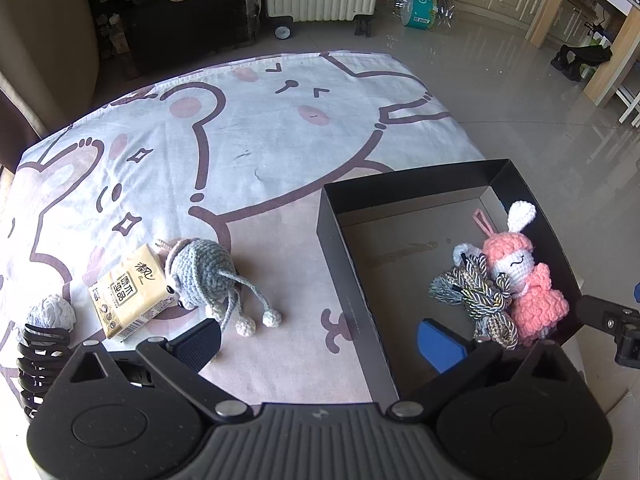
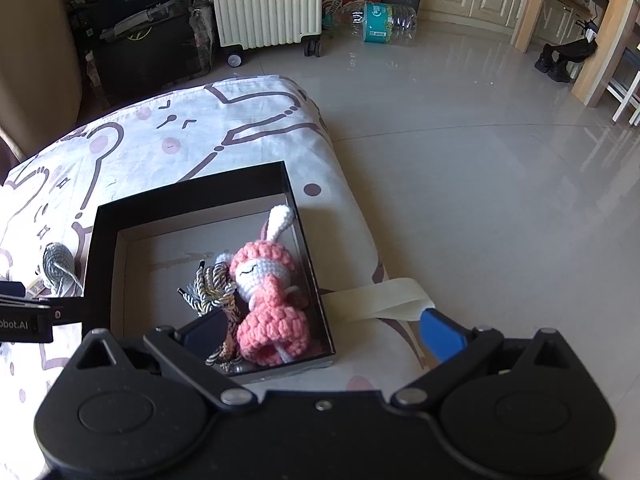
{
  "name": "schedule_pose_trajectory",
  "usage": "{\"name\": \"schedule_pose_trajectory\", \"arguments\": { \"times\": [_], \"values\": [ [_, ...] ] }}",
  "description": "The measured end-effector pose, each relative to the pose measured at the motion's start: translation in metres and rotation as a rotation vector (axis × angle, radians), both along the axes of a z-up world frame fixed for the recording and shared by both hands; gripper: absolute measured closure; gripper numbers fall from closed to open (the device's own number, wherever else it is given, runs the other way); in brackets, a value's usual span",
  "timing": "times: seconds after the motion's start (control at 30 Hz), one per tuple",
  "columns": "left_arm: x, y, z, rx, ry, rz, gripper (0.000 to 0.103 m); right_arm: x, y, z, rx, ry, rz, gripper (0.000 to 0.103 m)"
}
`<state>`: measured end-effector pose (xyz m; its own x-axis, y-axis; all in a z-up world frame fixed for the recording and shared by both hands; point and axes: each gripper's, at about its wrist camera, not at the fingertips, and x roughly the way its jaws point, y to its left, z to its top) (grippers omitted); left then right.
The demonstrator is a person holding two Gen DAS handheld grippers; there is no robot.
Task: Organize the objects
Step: 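Withdraw both tools from the box, left tool back toward the tissue pack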
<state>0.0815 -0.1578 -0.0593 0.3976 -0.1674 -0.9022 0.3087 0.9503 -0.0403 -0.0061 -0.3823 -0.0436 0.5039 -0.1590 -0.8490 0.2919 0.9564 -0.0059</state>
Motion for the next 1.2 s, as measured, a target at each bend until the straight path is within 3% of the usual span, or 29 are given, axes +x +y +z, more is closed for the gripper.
{"name": "schedule_pose_trajectory", "arguments": {
  "times": [0.6, 1.2],
  "values": [
    [0.021, 0.040, 0.003, -0.005, -0.003, 0.109, 0.000, 0.021, 0.010, 0.000, 0.007, -0.015, 0.027, 0.000],
    [0.031, 0.123, 0.014, 0.029, -0.026, 0.244, 0.000, 0.069, 0.088, 0.014, 0.015, -0.061, 0.198, 0.000]
  ]
}}
